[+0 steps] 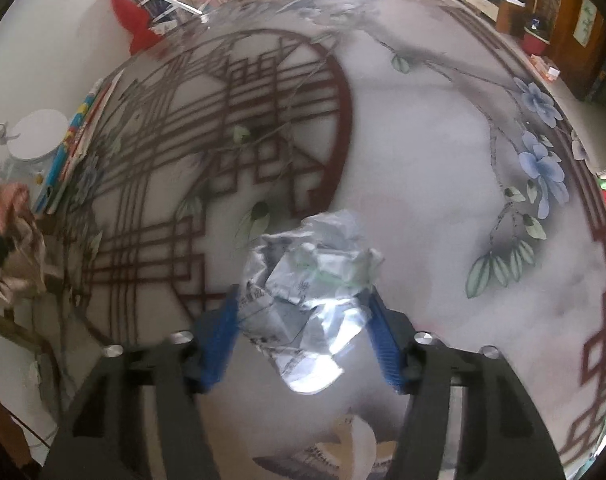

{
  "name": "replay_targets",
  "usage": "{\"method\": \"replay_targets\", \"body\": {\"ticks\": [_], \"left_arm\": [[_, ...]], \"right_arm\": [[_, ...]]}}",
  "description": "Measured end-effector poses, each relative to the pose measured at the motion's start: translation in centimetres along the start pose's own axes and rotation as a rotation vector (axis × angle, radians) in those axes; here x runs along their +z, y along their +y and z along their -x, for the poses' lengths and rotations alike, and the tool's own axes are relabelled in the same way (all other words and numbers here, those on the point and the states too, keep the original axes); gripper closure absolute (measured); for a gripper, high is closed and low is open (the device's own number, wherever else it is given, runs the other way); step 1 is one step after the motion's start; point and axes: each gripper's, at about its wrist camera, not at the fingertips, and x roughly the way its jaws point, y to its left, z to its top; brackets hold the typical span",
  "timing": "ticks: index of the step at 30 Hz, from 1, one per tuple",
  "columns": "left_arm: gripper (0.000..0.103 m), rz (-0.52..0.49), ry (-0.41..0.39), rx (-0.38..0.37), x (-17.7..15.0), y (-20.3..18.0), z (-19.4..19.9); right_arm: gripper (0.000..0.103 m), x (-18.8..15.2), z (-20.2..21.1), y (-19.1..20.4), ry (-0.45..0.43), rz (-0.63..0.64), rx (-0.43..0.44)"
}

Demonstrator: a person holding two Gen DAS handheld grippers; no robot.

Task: Collect trash
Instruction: 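Grasp the crumpled white paper with the right tool while the left tool holds the newspaper, then carry the crumpled newspaper and white paper over the red bucket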

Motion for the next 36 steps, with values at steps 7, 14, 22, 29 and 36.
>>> {"method": "replay_targets", "body": {"ticks": [7, 14, 22, 29, 36], "left_arm": [[0.058, -0.046, -0.073, -0.026, 2.0, -2.7, 1.8], [0.056, -0.062, -0.129, -0.050, 3.6, -4.6, 3.1], [0.056, -0.089, -0.149, -0.091, 4.0, -7.1, 3.8], [0.056, -0.104, -0.155, -0.100, 3.9, -8.6, 4.0], [0.056, -0.103, -0.156, -0.105, 3.9, -10.1, 3.8]], "right_arm": [[0.047, 0.4, 6.3, -1.3, -0.174, -0.067, 0.047], [0.046, 0.8, 13.6, -2.7, -0.358, -0.100, 0.023], [0.045, 0.4, 18.1, -3.1, -0.487, -0.088, 0.017], [0.045, -0.1, 18.8, -4.0, -0.510, -0.080, 0.011], [0.045, -0.6, 19.3, -5.3, -0.511, -0.087, 0.005]]}}
